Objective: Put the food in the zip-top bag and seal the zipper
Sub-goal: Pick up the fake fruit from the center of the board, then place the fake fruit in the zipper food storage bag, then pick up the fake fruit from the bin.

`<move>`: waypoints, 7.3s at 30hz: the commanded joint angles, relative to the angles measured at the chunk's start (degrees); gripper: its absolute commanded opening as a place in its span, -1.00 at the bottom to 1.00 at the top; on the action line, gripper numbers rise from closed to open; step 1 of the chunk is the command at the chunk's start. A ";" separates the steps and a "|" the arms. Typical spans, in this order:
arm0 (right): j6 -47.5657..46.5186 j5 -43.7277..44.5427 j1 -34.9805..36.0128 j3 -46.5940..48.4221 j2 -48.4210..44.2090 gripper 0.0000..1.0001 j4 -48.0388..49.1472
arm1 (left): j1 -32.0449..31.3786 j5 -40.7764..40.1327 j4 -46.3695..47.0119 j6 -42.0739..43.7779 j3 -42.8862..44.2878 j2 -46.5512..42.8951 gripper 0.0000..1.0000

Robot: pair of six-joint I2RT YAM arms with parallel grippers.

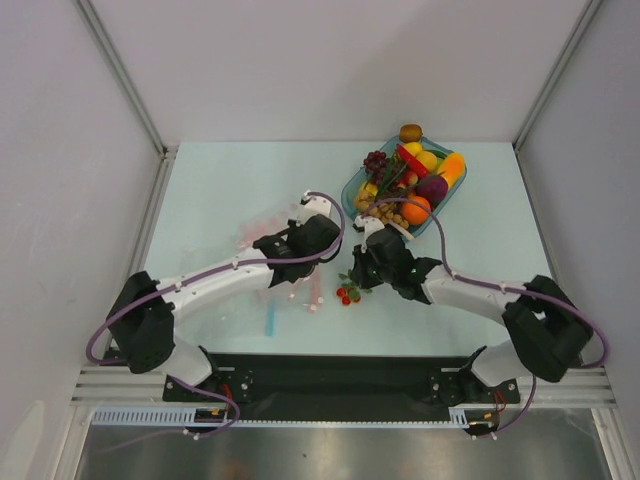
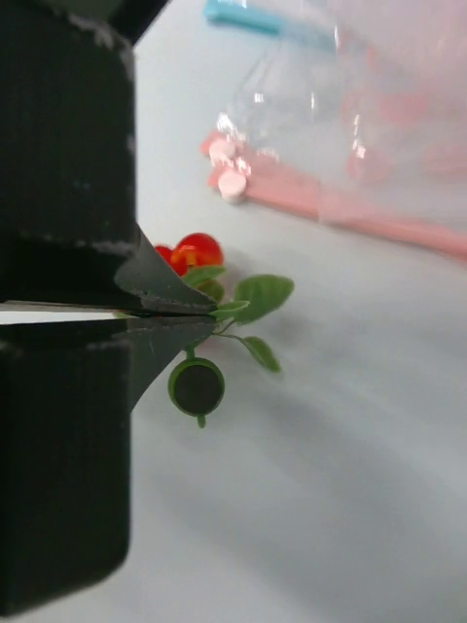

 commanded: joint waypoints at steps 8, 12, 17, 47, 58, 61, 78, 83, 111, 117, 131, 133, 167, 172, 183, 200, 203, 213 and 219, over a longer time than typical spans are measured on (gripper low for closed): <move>-0.04 -4.98 0.16 -12.83 -28.59 -1.00 15.90 | -0.35 6.59 4.19 1.49 -0.55 -2.30 -0.99; -0.22 -5.94 0.07 -18.37 -38.69 -1.00 20.82 | -1.84 11.59 5.59 3.78 -0.64 -2.13 -0.99; 0.92 -6.30 0.07 -22.86 -47.13 -1.00 26.72 | -5.61 13.00 6.56 6.33 -0.03 -1.42 -0.99; 9.36 2.32 -1.25 -17.68 -29.57 -1.00 24.08 | -9.84 26.80 15.00 10.02 -3.72 -6.00 -0.99; 18.31 -8.13 -9.32 -14.96 -23.52 -1.00 21.54 | -13.35 17.96 12.90 10.55 0.50 1.91 -0.99; 21.39 -11.03 -10.48 -14.17 -21.23 -1.00 21.36 | -13.44 16.79 12.72 9.85 0.85 3.23 -0.99; 25.54 18.66 -6.87 -5.82 -17.89 -1.00 -0.52 | -12.74 9.40 12.28 6.42 -1.34 -1.77 -0.99; 24.13 19.98 -6.53 -5.20 -17.53 -1.00 -1.40 | -10.37 8.62 10.09 3.71 -1.61 -2.39 -0.99; 3.74 -10.34 -4.07 -22.59 -46.35 -1.00 25.83 | -5.44 16.43 7.71 3.69 -0.38 0.86 -0.99; 10.50 -5.43 -4.15 -30.95 -50.40 -1.00 40.77 | -5.36 23.63 9.55 3.87 -1.34 -0.72 -0.99; 12.62 -9.73 -3.45 -34.20 -41.35 -1.00 56.25 | -5.53 40.68 11.49 3.08 -2.93 -6.17 -0.99; 12.44 -9.02 -3.27 -34.12 -41.26 -1.00 56.26 | -5.62 41.75 11.57 2.99 -3.01 -6.17 -0.99; 2.34 13.22 4.90 -16.01 -28.51 0.29 23.73 | -8.70 17.79 4.55 2.73 -1.70 -12.23 -0.99; 1.19 11.72 5.25 -17.07 -33.08 0.26 23.73 | -8.35 6.61 -0.28 0.97 -0.64 -13.64 -0.99; 2.06 30.34 4.12 -18.30 -43.02 0.20 14.43 | -10.28 -15.28 -8.20 -2.72 -0.28 -21.63 -0.99; 12.62 15.42 -17.60 -19.00 -43.46 0.66 10.27 | -12.21 -26.73 -16.21 -7.83 4.37 -11.62 -0.99; 11.74 14.62 -17.69 -16.56 -40.22 0.79 13.18 | -12.13 -21.56 -10.34 -4.06 2.18 -13.02 -0.99; 10.15 13.48 -19.18 -6.18 -21.33 0.83 19.77 | -9.49 -10.29 0.76 -0.96 -4.59 -18.56 -0.99; 11.74 14.53 -21.02 0.68 -10.69 0.82 21.97 | -8.52 -8.70 0.94 -1.05 -4.86 -18.39 -0.99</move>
